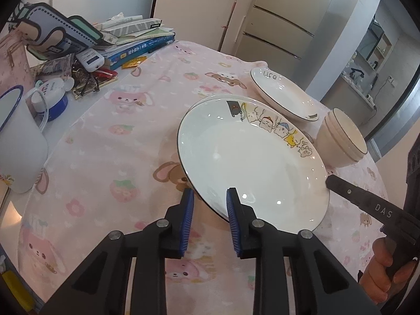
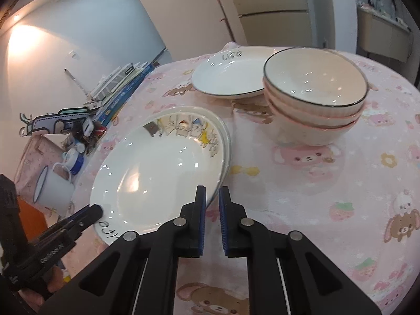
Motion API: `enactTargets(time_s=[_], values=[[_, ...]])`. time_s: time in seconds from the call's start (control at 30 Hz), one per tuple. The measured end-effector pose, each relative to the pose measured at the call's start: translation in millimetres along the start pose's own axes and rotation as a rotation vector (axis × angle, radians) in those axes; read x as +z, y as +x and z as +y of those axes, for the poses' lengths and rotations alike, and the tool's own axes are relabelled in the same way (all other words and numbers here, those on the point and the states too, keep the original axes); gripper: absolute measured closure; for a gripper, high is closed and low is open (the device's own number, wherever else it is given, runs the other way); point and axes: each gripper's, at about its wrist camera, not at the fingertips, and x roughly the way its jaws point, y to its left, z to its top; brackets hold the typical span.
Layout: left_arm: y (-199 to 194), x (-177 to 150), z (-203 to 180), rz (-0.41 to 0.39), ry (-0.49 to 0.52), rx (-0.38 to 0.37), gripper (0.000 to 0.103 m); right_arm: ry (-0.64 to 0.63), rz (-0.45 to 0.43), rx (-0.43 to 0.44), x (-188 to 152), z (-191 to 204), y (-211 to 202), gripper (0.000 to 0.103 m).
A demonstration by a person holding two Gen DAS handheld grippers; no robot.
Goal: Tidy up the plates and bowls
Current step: 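Lower the cartoon-rim plate onto the 'Life' plate and open the right gripper, then raise the right gripper away from the plate stack toward the remaining 'Life' plate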
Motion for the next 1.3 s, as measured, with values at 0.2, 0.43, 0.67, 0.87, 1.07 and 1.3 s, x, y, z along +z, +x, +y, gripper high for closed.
enactTargets(time_s=[0.2,0.43,0.67,0.87,1.07,1.3], values=[[8.9,5.0,1.3,0.006,-0.001,0.017,0.08,0.014,0.014,0.0,3.2,-1.2,15.0,0.093],[17.0,10.5,-3.2,0.005,0.036,0.049,0.084,0.016,0.018,-0.029,11.8,-5.4,24.8,0.093],[10.3,10.1,2.9,-0.006,0.009,0.04,0.083,0.012,0.027,-0.024,13.1,-6.4,25.6,0.092],[-5.5,7.9,8.1,-0.027,-0.01,0.031,0.075,0.016,0.029,-0.007,7.7,-5.5,16.0,0.092],[-28.3,7.5,0.4,-0.111,0.0,0.019,0.033,0.006,-0.02,-0.012,5.0,-6.0,-7.8,0.087],[-59.1,9.8,-19.2,-0.239,0.03,-0.029,0.018,-0.026,-0.164,-0.09,7.1,-7.2,-49.6,0.049]])
